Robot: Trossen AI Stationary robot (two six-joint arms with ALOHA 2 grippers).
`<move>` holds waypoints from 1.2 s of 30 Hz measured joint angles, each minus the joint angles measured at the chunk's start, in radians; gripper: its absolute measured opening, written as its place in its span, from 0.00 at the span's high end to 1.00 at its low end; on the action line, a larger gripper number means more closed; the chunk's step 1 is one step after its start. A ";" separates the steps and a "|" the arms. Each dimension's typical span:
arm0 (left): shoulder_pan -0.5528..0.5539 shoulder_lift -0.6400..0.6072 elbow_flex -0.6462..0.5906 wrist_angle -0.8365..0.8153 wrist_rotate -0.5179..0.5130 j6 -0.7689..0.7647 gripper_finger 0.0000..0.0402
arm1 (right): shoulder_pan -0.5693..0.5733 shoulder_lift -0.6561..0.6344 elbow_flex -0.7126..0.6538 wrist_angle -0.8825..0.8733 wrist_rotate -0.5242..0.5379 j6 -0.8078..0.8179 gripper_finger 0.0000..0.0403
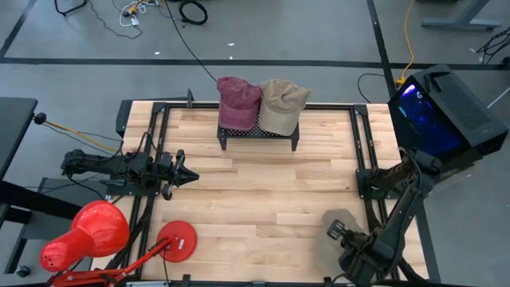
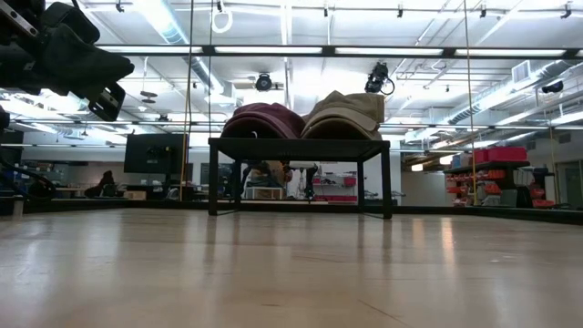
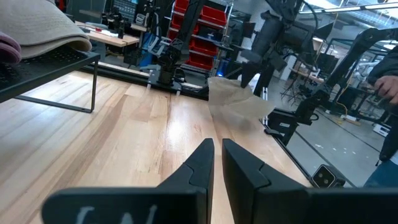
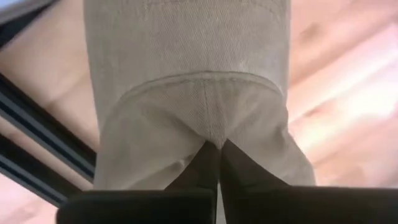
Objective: Pick & Place hat
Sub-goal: Stack the brown cap on top of the brown cap on the shelf
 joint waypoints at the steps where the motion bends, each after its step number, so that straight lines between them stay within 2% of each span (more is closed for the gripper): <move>1: 0.000 0.000 0.000 0.000 0.000 0.000 0.90 | -0.010 0.000 0.013 -0.017 0.012 -0.011 1.00; 12: 0.000 0.000 0.000 0.000 0.000 0.000 0.90 | -0.122 -0.011 0.147 -0.181 0.153 -0.192 1.00; 18: 0.000 0.000 0.000 0.000 0.000 0.000 0.90 | -0.178 -0.062 0.155 -0.218 0.200 -0.270 1.00; 26: 0.000 0.000 0.000 0.000 0.000 0.000 0.90 | -0.269 -0.130 0.155 -0.229 0.210 -0.391 1.00; 30: 0.000 0.000 0.000 0.000 0.000 0.000 0.90 | -0.319 -0.142 0.155 -0.227 0.260 -0.520 1.00; 36: 0.000 0.000 0.000 0.000 0.000 0.000 0.90 | -0.405 -0.143 0.138 -0.190 0.273 -0.718 1.00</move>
